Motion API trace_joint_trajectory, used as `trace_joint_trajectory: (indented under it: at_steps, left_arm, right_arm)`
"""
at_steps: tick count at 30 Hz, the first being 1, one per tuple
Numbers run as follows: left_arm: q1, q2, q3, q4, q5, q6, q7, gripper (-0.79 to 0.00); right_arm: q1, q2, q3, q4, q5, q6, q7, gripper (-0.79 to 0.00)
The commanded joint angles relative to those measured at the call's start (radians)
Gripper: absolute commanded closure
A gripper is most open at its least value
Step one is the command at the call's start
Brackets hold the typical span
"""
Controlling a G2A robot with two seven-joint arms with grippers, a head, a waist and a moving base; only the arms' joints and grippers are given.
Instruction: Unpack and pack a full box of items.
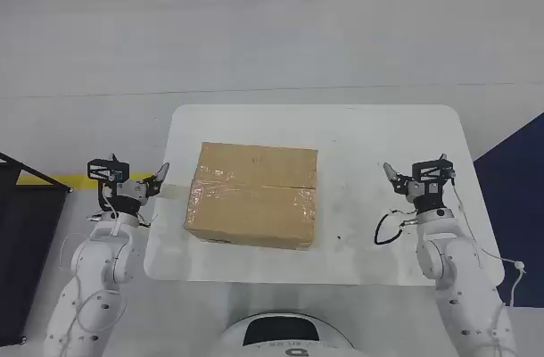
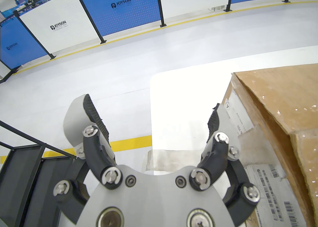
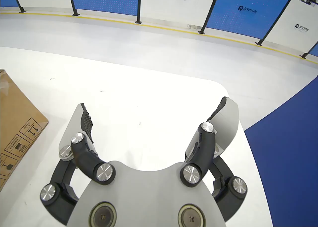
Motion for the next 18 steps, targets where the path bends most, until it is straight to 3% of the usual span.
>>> trace_joint_trajectory:
  at_steps: [1,12,18]
  left_arm:
    - [0.000,0.000,0.000,0.000,0.000,0.000,0.000,-0.785]
    - [0.000,0.000,0.000,0.000,0.000,0.000,0.000,-0.785]
    - [0.000,0.000,0.000,0.000,0.000,0.000,0.000,-0.785]
  right_arm:
    - [0.012,-0.001,-0.013,0.009,0.013,-0.020,0.017,-0.785]
    - [0.103,-0.012,-0.171,0.045,-0.074,-0.119,0.090,-0.785]
    - [0.098,0.001,-0.160,0.045,0.017,-0.422,0.062,-0.785]
